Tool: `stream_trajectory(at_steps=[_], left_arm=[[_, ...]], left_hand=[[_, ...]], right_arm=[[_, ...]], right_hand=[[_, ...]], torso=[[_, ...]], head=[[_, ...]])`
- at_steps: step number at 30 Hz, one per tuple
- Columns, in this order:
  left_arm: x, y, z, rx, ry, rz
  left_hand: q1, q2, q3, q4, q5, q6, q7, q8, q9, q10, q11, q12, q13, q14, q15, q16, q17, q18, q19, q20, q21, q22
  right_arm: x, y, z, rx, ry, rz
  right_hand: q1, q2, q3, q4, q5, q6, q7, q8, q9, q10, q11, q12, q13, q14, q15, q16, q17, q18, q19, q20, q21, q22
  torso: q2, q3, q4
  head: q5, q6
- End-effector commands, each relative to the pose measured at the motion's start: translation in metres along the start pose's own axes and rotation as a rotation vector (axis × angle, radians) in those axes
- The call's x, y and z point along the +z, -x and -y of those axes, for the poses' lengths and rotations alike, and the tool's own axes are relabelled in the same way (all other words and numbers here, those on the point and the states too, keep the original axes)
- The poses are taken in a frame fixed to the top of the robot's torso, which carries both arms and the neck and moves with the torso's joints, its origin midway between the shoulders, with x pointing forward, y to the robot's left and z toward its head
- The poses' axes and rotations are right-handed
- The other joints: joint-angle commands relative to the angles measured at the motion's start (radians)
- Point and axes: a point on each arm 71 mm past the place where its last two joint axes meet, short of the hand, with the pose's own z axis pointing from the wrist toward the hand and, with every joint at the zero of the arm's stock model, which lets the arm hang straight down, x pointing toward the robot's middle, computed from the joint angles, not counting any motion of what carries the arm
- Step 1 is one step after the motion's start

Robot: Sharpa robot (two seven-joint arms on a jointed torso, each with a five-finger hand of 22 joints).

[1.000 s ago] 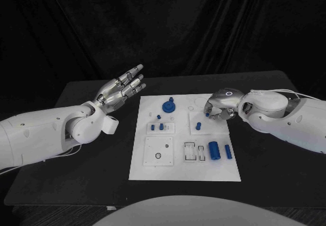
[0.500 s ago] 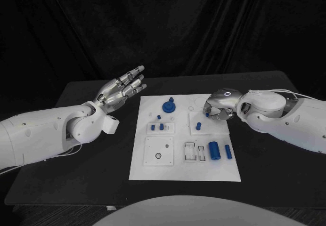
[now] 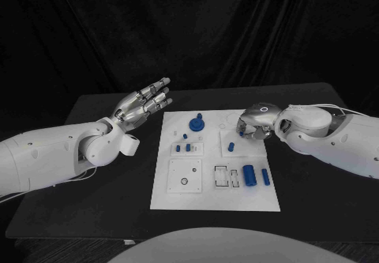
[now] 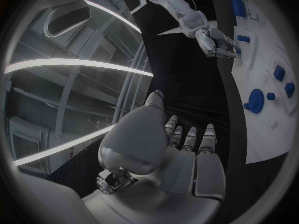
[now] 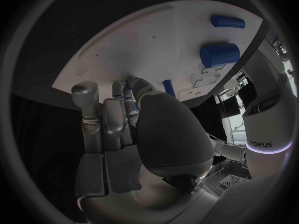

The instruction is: Assemble the parts on the task board

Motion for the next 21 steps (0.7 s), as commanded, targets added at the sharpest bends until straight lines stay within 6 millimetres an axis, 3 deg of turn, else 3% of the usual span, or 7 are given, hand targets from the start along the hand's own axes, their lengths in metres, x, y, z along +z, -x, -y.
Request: stream_trajectory(at_steps=[1, 21], left_arm=[[0.0005, -0.0016, 0.0019, -0.017, -0.038, -0.014], [0.002, -0.0022, -0.0002, -0.019, -0.028, -0.017]], left_hand=[[0.012, 0.001, -0.002, -0.007, 0.007, 0.015, 0.003, 0.008, 0.002, 0.001, 0.01, 0.005, 0.002, -0.002, 0.009, -0.002, 0.0, 0.019, 0.001, 0.009, 0.008, 0.003], [0.017, 0.007, -0.005, -0.016, 0.016, 0.044, 0.019, 0.02, 0.005, 0.016, 0.027, 0.013, 0.006, 0.013, 0.021, 0.005, 0.006, 0.02, 0.016, 0.023, 0.015, 0.016]], right_arm=[[0.0001, -0.003, -0.0004, -0.005, -0.002, -0.016], [0.0033, -0.0033, -0.0033, -0.004, -0.001, -0.018]], right_hand=[[0.014, -0.002, 0.01, -0.001, 0.002, 0.014, 0.0, 0.004, 0.002, 0.014, 0.001, 0.001, -0.002, -0.002, 0.003, -0.005, -0.001, 0.008, -0.005, 0.001, -0.004, 0.096], [0.02, -0.003, 0.042, -0.018, -0.018, 0.076, -0.015, 0.021, 0.017, 0.086, -0.017, 0.0, -0.013, 0.0, -0.009, -0.016, -0.011, 0.01, -0.005, -0.006, -0.003, 0.096]], torso=[[0.0, -0.0004, 0.0006], [0.0, -0.0004, -0.0003]], head=[[-0.001, 0.0], [0.003, 0.0]])
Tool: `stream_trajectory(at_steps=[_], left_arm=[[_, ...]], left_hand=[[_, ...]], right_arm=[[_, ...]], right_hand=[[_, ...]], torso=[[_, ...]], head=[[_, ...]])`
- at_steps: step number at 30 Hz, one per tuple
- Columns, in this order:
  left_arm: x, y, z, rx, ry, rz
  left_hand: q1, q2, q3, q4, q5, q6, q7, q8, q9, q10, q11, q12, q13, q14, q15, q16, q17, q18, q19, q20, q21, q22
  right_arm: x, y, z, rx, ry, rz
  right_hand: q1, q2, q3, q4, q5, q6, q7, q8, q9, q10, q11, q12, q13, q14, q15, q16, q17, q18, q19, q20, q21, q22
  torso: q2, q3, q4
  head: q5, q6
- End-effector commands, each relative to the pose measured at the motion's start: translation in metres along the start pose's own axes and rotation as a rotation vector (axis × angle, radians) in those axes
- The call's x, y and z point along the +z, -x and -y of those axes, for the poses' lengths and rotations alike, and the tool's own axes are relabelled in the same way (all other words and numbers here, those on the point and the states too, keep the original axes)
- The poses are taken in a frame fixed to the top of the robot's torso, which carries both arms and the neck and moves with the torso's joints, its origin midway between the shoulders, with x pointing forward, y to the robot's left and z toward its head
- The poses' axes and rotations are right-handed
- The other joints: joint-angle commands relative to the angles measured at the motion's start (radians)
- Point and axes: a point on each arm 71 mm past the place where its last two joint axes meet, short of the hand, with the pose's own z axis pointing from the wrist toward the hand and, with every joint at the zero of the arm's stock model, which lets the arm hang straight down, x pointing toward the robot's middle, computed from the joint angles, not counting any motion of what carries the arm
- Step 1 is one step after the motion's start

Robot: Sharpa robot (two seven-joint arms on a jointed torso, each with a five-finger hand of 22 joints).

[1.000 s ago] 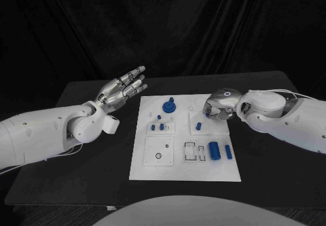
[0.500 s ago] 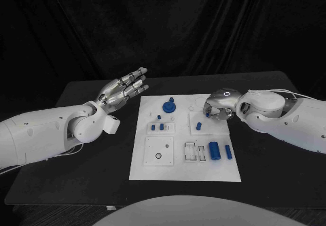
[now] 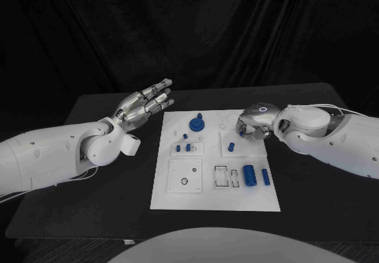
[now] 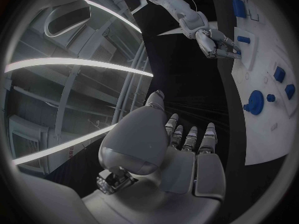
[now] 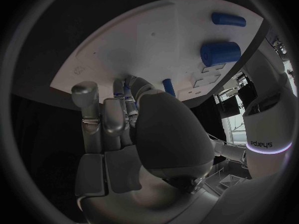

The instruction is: Assemble the parts on the task board

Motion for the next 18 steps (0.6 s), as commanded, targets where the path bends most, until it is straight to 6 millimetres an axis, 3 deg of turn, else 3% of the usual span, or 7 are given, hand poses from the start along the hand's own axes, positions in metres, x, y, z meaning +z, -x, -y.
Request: stream_trajectory(at_steps=[1, 8, 18], left_arm=[[0.0003, -0.0014, 0.0012, -0.014, -0.028, -0.011], [0.0008, -0.0012, 0.0003, -0.015, -0.023, -0.012], [0.0008, -0.0006, -0.0012, -0.016, -0.015, -0.012]], left_hand=[[0.009, 0.0, 0.0, -0.006, 0.006, 0.005, 0.002, 0.007, 0.001, -0.002, 0.009, 0.005, 0.002, 0.004, 0.005, 0.006, 0.002, 0.02, 0.001, 0.007, 0.004, 0.002], [0.01, 0.002, -0.001, -0.008, 0.009, 0.016, 0.009, 0.012, 0.003, 0.002, 0.015, 0.008, 0.002, 0.011, 0.011, 0.009, 0.004, 0.02, 0.007, 0.013, 0.007, 0.005], [0.01, 0.004, -0.002, -0.009, 0.012, 0.024, 0.015, 0.016, 0.003, 0.007, 0.022, 0.012, 0.004, 0.019, 0.018, 0.013, 0.006, 0.02, 0.013, 0.018, 0.01, 0.009]], right_arm=[[0.0008, -0.004, -0.001, -0.004, -0.008, -0.019], [0.0018, -0.0042, -0.0019, -0.003, -0.012, -0.021], [0.0024, -0.0029, -0.0031, -0.004, -0.015, -0.001]], right_hand=[[0.007, 0.001, 0.006, -0.001, -0.006, 0.006, -0.002, 0.006, 0.002, 0.006, 0.0, 0.0, -0.001, 0.0, -0.009, -0.007, -0.003, 0.01, -0.002, -0.003, -0.004, 0.095], [0.018, 0.0, 0.018, -0.018, 0.023, 0.021, -0.005, 0.008, 0.008, 0.024, -0.005, -0.005, -0.006, -0.002, -0.014, -0.017, -0.012, 0.011, -0.003, -0.009, -0.006, 0.095], [0.013, 0.005, 0.022, -0.026, 0.021, 0.045, -0.011, 0.015, 0.015, 0.048, -0.012, -0.006, -0.008, -0.005, -0.02, -0.035, -0.031, 0.011, -0.003, -0.013, -0.007, 0.095]], torso=[[0.0, 0.0001, -0.0006], [-0.001, -0.0002, -0.0004], [0.0, -0.0005, 0.0004]], head=[[0.002, 0.0], [0.004, 0.0], [0.006, 0.0]])
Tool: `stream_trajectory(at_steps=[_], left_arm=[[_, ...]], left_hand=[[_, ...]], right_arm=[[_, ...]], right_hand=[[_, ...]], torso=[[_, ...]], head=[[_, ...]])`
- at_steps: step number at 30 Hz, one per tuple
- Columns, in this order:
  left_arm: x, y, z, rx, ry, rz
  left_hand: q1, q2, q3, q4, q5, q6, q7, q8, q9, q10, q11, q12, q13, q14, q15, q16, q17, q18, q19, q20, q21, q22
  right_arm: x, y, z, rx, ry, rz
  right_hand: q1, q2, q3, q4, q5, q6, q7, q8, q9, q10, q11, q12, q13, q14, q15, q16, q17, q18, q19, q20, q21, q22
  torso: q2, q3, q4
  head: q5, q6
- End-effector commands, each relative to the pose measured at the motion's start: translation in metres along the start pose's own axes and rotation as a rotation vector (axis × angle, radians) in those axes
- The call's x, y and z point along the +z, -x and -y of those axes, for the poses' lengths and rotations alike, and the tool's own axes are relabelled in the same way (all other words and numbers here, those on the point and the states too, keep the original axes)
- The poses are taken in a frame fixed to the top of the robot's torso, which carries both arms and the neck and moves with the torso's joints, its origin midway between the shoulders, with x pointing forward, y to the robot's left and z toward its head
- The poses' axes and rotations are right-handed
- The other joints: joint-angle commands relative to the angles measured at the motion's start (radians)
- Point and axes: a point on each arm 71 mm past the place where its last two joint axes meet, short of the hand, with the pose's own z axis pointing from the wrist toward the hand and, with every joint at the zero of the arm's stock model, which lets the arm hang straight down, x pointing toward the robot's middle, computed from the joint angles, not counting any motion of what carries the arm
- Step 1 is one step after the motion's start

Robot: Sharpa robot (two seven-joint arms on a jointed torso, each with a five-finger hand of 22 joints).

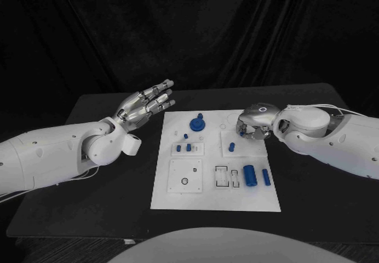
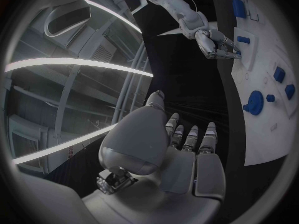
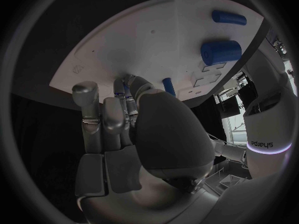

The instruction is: Assemble the parts on the task board

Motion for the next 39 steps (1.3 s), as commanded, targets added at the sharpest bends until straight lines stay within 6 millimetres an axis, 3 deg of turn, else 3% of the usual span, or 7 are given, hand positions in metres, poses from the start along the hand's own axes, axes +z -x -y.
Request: stream_trajectory(at_steps=[1, 19, 39], left_arm=[[0.0, -0.001, 0.001, -0.014, -0.017, -0.01], [-0.002, 0.001, -0.001, -0.01, 0.005, -0.003], [0.0, 0.001, -0.003, -0.01, 0.028, -0.005]], left_hand=[[0.007, 0.001, 0.001, -0.007, 0.005, 0.01, 0.002, 0.006, 0.001, 0.001, 0.01, 0.005, 0.001, 0.005, 0.005, 0.006, 0.001, 0.02, 0.003, 0.008, 0.006, 0.002], [0.009, 0.001, 0.001, -0.01, 0.007, 0.016, 0.007, 0.009, 0.002, 0.006, 0.015, 0.008, 0.003, 0.01, 0.008, 0.008, 0.002, 0.02, 0.006, 0.012, 0.008, 0.003], [0.01, 0.002, 0.001, -0.012, 0.01, 0.016, 0.013, 0.01, 0.002, 0.008, 0.021, 0.01, 0.003, 0.011, 0.012, 0.008, 0.002, 0.019, 0.008, 0.016, 0.008, 0.003]], right_arm=[[0.0, -0.003, -0.001, -0.004, -0.015, 0.002], [-0.008, 0.002, -0.003, 0.0, -0.024, 0.061], [-0.019, 0.027, -0.004, 0.007, -0.036, 0.116]], right_hand=[[-0.001, 0.005, -0.001, -0.005, -0.004, 0.014, -0.003, 0.008, 0.008, 0.015, -0.003, -0.006, 0.0, 0.0, -0.01, -0.005, -0.002, 0.01, 0.001, -0.011, -0.001, 0.095], [-0.012, 0.003, -0.005, -0.009, -0.019, 0.032, -0.009, 0.014, 0.018, 0.032, -0.009, -0.013, -0.004, 0.0, -0.016, -0.029, -0.029, 0.01, 0.005, -0.016, 0.003, 0.095], [-0.021, 0.005, -0.007, -0.006, -0.03, 0.038, -0.013, 0.014, 0.022, 0.04, -0.012, -0.02, -0.007, -0.002, -0.018, -0.05, -0.051, 0.01, 0.006, -0.018, -0.002, 0.093]], torso=[[0.0, -0.0002, 0.0005], [0.0, 0.0003, -0.0006], [0.0, -0.0004, -0.0009]], head=[[0.003, 0.0], [0.01, 0.0], [0.015, 0.0]])
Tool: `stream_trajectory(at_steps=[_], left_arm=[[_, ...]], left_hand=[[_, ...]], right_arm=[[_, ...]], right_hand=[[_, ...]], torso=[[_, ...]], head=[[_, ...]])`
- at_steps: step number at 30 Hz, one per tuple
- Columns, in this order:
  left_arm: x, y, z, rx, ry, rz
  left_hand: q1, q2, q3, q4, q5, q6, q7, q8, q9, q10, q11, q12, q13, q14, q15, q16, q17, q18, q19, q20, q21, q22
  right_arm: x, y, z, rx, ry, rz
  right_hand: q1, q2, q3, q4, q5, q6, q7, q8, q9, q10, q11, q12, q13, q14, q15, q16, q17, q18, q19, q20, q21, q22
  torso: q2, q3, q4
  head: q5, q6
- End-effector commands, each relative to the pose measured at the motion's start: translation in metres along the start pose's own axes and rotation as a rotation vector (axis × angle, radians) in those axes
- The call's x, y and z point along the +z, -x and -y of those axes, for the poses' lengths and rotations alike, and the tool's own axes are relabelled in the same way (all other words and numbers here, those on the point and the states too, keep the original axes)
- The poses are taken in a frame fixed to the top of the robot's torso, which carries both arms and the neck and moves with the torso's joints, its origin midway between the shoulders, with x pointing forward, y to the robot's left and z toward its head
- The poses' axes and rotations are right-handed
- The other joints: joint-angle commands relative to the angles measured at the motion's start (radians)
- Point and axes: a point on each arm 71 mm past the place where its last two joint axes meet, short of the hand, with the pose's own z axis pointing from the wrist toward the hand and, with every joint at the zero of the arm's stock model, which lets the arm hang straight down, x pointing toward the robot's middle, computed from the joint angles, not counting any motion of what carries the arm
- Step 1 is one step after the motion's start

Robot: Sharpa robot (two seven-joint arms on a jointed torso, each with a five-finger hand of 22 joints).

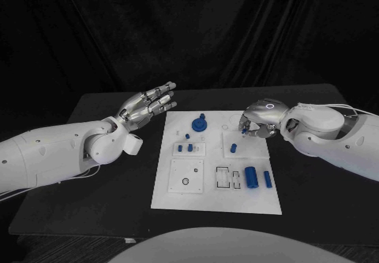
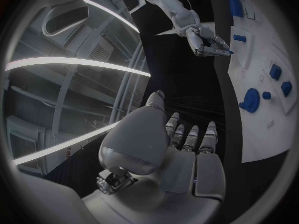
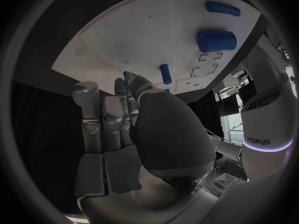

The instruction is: Assemble the parts on the task board

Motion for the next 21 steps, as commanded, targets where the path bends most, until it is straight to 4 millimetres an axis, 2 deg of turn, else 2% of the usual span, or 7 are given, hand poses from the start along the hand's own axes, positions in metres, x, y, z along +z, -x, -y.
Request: stream_trajectory(at_steps=[1, 7, 9, 14, 21], left_arm=[[0.0, -0.001, 0.0, -0.013, -0.002, -0.011], [0.0, 0.0, 0.0, -0.011, -0.001, -0.008], [0.0, 0.0, 0.0, -0.011, 0.0, -0.007], [0.0, 0.0, -0.001, -0.011, 0.001, -0.008], [0.001, -0.001, -0.001, -0.011, 0.004, -0.01]], left_hand=[[0.01, 0.002, 0.001, -0.007, 0.006, 0.006, 0.002, 0.004, 0.001, 0.001, 0.007, 0.005, 0.001, 0.003, 0.005, 0.005, 0.001, 0.019, 0.001, 0.009, 0.004, 0.0], [0.011, 0.002, 0.001, -0.007, 0.006, 0.005, 0.003, 0.003, 0.001, 0.002, 0.008, 0.006, 0.001, 0.003, 0.005, 0.005, 0.001, 0.019, 0.001, 0.009, 0.004, 0.0], [0.011, 0.002, 0.001, -0.007, 0.006, 0.005, 0.003, 0.003, 0.001, 0.002, 0.008, 0.005, 0.001, 0.003, 0.005, 0.005, 0.001, 0.019, 0.0, 0.009, 0.004, -0.001], [0.011, 0.003, 0.001, -0.007, 0.006, 0.005, 0.003, 0.003, 0.001, 0.002, 0.008, 0.006, 0.001, 0.003, 0.005, 0.005, 0.001, 0.019, 0.0, 0.009, 0.004, -0.001], [0.011, 0.003, 0.001, -0.007, 0.007, 0.004, 0.003, 0.003, 0.001, 0.001, 0.009, 0.005, 0.001, 0.003, 0.005, 0.004, 0.001, 0.019, 0.0, 0.009, 0.004, -0.001]], right_arm=[[-0.002, 0.006, 0.002, 0.017, -0.035, 0.033], [-0.005, 0.019, -0.009, 0.045, -0.015, 0.069], [-0.005, 0.024, -0.022, 0.054, 0.014, 0.079], [0.0, 0.032, -0.05, 0.066, 0.085, 0.076], [0.014, 0.036, -0.083, 0.071, 0.172, 0.058]], right_hand=[[-0.01, 0.003, -0.002, -0.001, -0.003, 0.007, 0.003, 0.004, 0.022, 0.007, -0.001, -0.007, -0.002, 0.001, -0.009, -0.005, -0.001, 0.01, 0.002, -0.007, -0.001, 0.094], [-0.01, 0.003, -0.002, -0.001, -0.004, 0.005, 0.003, 0.001, 0.022, 0.006, 0.0, -0.011, -0.003, 0.002, -0.009, -0.007, -0.002, 0.012, 0.001, -0.008, -0.008, 0.092], [-0.01, 0.002, -0.001, -0.002, -0.004, 0.003, 0.003, 0.0, 0.022, 0.005, 0.0, -0.012, -0.004, 0.002, -0.009, -0.008, -0.003, 0.012, 0.001, -0.008, -0.01, 0.092], [-0.007, 0.003, 0.001, -0.004, -0.004, 0.001, 0.003, -0.002, 0.022, 0.006, 0.0, -0.015, -0.004, 0.003, -0.01, -0.01, -0.005, 0.012, 0.001, -0.009, -0.01, 0.092], [-0.006, 0.004, 0.002, -0.006, -0.004, 0.0, 0.004, -0.004, 0.021, 0.006, 0.0, -0.017, -0.005, 0.004, -0.01, -0.011, -0.006, 0.012, 0.001, -0.009, -0.014, 0.091]], torso=[[-0.001, -0.0001, -0.0002], [-0.002, 0.0002, 0.0006], [-0.002, 0.0004, -0.0009], [-0.003, 0.0004, 0.0009], [-0.003, -0.0009, -0.0016]], head=[[0.002, 0.0], [0.003, 0.0], [0.004, 0.0], [0.005, 0.0], [0.023, 0.0]])
